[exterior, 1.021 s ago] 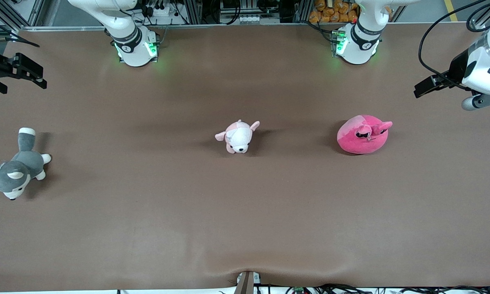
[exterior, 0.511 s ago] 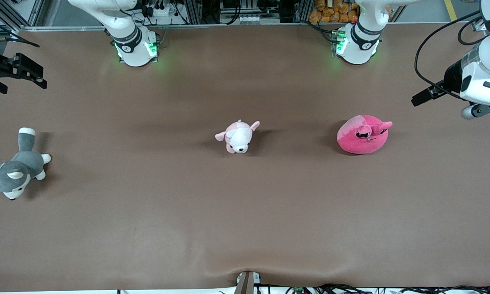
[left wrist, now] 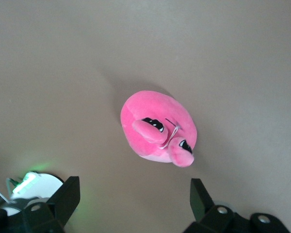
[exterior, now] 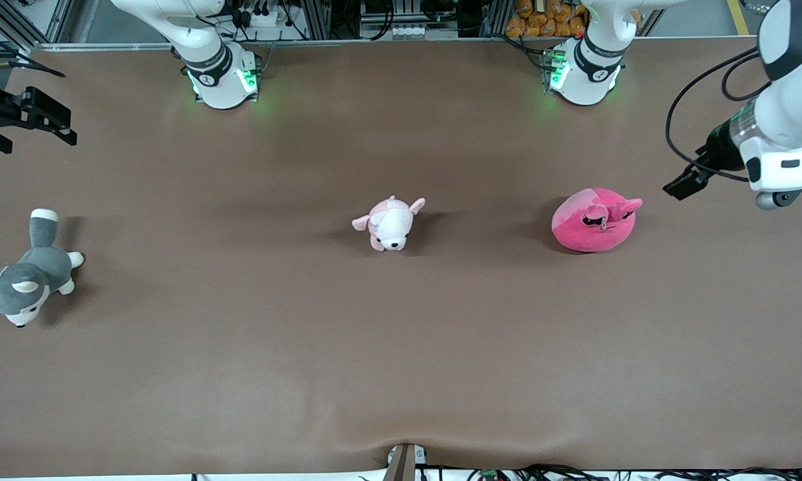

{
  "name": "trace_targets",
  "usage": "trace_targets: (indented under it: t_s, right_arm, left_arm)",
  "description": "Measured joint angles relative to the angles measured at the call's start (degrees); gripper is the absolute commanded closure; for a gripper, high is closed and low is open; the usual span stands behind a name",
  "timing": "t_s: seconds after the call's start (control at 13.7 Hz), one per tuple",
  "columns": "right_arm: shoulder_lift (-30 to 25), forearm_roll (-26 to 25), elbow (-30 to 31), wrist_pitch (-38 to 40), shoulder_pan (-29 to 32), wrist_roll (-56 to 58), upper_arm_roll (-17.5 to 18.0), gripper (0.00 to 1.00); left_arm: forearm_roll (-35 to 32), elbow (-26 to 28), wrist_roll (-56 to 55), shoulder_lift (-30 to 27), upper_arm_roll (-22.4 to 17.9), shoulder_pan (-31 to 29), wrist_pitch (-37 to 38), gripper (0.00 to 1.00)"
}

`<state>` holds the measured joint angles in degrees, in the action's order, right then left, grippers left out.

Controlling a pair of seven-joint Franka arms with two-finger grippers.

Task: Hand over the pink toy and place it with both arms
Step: 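Move the left gripper toward the pink flamingo plush and lower it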

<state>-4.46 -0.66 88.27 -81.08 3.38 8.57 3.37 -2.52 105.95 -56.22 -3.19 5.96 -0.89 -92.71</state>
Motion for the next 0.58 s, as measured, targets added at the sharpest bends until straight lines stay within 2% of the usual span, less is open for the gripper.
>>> trace_targets:
  t_s: [0.36, 0.58]
  right_arm:
    - [0.0, 0.0, 0.01, 0.0, 0.0, 0.0, 0.0, 0.0]
    - [0.0, 0.0, 0.01, 0.0, 0.0, 0.0, 0.0, 0.0]
  left_arm:
    - [0.01, -0.76, -28.37, 4.66, 0.15, 0.19, -0.67, 0.0]
    - [0.01, -1.68, -38.69, 7.24, 0.16, 0.2, -0.77, 0.0]
